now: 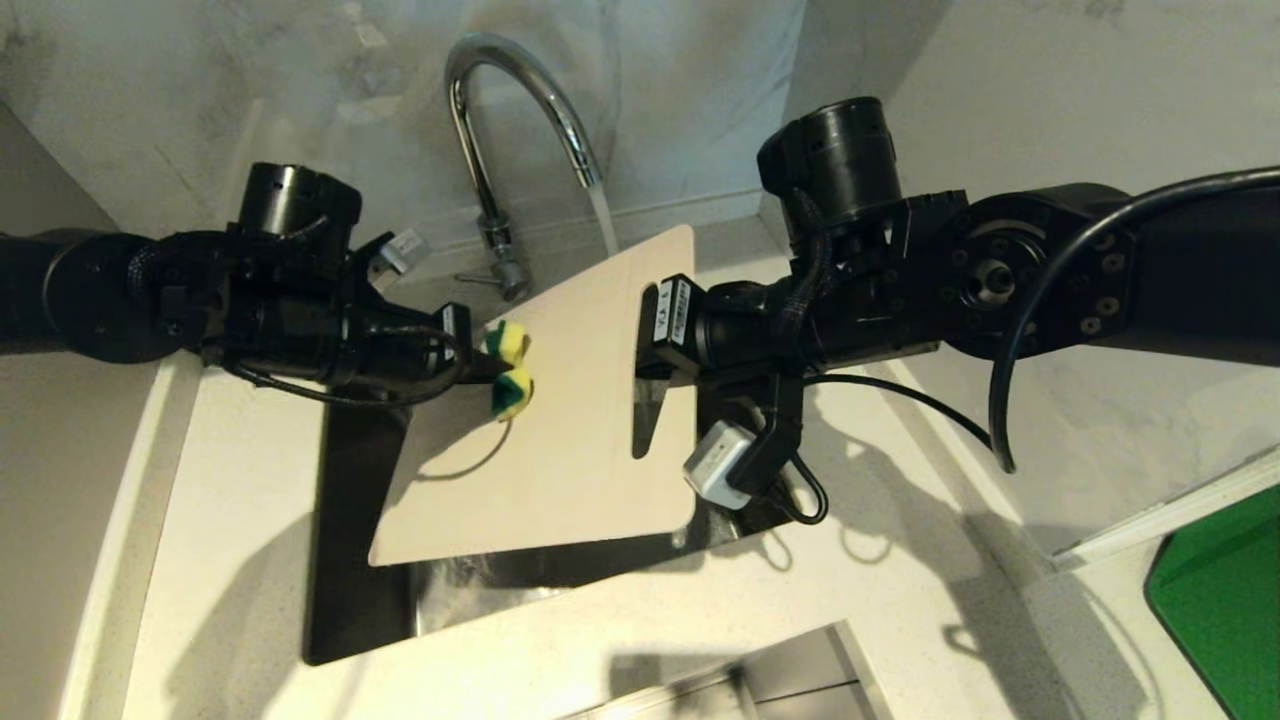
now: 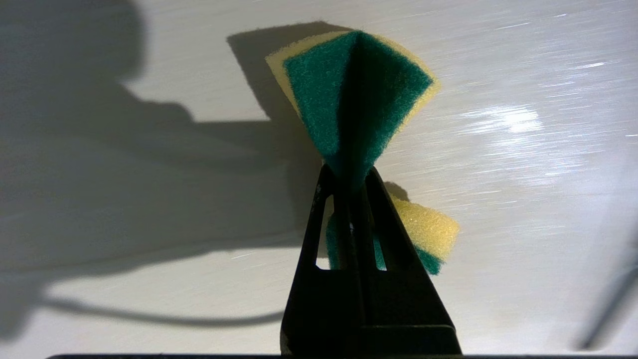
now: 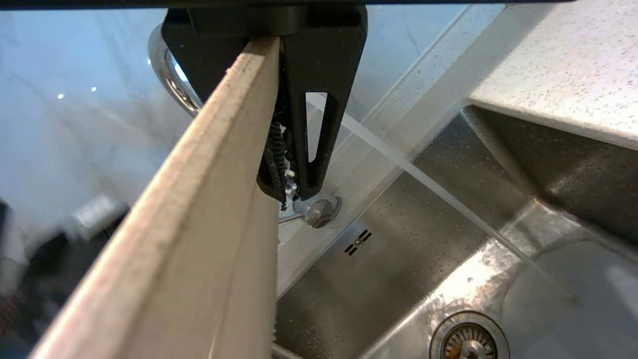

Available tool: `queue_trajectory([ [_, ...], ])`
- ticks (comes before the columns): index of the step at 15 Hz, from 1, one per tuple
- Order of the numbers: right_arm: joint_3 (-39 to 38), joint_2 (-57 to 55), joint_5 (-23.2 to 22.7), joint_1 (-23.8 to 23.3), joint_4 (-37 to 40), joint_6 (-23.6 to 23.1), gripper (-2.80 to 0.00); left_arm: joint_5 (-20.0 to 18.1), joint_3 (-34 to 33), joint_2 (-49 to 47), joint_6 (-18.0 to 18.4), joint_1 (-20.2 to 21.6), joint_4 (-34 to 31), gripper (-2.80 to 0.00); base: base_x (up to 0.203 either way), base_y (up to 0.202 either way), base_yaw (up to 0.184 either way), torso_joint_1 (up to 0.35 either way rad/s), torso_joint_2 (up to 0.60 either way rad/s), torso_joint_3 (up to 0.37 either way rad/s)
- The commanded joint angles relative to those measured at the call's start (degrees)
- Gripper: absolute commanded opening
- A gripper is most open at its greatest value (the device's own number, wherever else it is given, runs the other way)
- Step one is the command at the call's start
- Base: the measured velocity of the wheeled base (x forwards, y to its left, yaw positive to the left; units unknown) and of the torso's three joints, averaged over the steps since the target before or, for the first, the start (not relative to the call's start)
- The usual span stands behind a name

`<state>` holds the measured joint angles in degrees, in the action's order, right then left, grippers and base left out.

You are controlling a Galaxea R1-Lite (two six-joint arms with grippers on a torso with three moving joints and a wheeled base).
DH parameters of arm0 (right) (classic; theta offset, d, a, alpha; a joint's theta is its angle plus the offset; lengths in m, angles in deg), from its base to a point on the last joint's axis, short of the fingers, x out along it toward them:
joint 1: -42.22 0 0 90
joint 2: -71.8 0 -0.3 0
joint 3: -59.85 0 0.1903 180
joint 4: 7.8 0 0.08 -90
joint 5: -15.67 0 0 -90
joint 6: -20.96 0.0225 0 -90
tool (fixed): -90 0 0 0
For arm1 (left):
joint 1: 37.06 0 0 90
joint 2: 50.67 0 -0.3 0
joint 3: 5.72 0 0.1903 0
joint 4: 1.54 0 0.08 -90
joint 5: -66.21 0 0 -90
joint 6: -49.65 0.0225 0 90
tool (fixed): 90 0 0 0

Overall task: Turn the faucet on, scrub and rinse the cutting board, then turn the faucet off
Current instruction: Scrub the cutting board underwater

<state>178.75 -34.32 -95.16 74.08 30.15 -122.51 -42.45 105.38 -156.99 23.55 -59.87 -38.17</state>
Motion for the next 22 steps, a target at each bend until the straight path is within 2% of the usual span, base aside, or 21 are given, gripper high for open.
queue_trajectory([
  [1,0.0,0.1,-0.3,0.0,-0.1,-0.8,-2.80,-2.8,-5.2,0.1,1.4,3.9,1.6,-2.80,0.000,0.000,0.000,0.000,0.00,0.000],
  [6,0.0,0.4,-0.3,0.0,-0.1,-0.8,-2.80,-5.9,-18.4,-1.7,6.4,14.8,12.5,-2.80,0.000,0.000,0.000,0.000,0.00,0.000],
  [9,0.0,0.5,-0.3,0.0,-0.1,-0.8,-2.80,-8.4,-20.2,-3.7,9.0,21.0,14.3,-2.80,0.000,0.000,0.000,0.000,0.00,0.000],
  [11,-0.1,0.7,-0.3,0.0,-0.1,-0.8,-2.80,-9.6,-20.6,-3.3,9.5,22.2,14.3,-2.80,0.000,0.000,0.000,0.000,0.00,0.000],
  [13,-0.1,0.7,-0.3,0.0,-0.1,-0.7,-2.80,-9.6,-20.8,-1.8,9.5,21.1,14.3,-2.80,0.000,0.000,0.000,0.000,0.00,0.000],
  [16,-0.1,0.7,-0.3,0.0,-0.1,-0.6,-2.80,-9.4,-20.4,1.5,8.5,16.7,14.2,-2.80,0.000,0.000,0.000,0.000,0.00,0.000],
  [19,0.0,0.7,-0.2,0.0,-0.1,-0.3,-2.80,-8.7,-19.3,6.2,5.6,11.2,13.6,-2.80,0.000,0.000,0.000,0.000,0.00,0.000],
  [22,-0.1,0.7,-0.2,0.0,-0.3,-0.3,-2.80,-5.8,-17.9,9.8,3.3,3.4,11.2,-2.80,0.000,0.000,0.000,0.000,0.00,0.000],
])
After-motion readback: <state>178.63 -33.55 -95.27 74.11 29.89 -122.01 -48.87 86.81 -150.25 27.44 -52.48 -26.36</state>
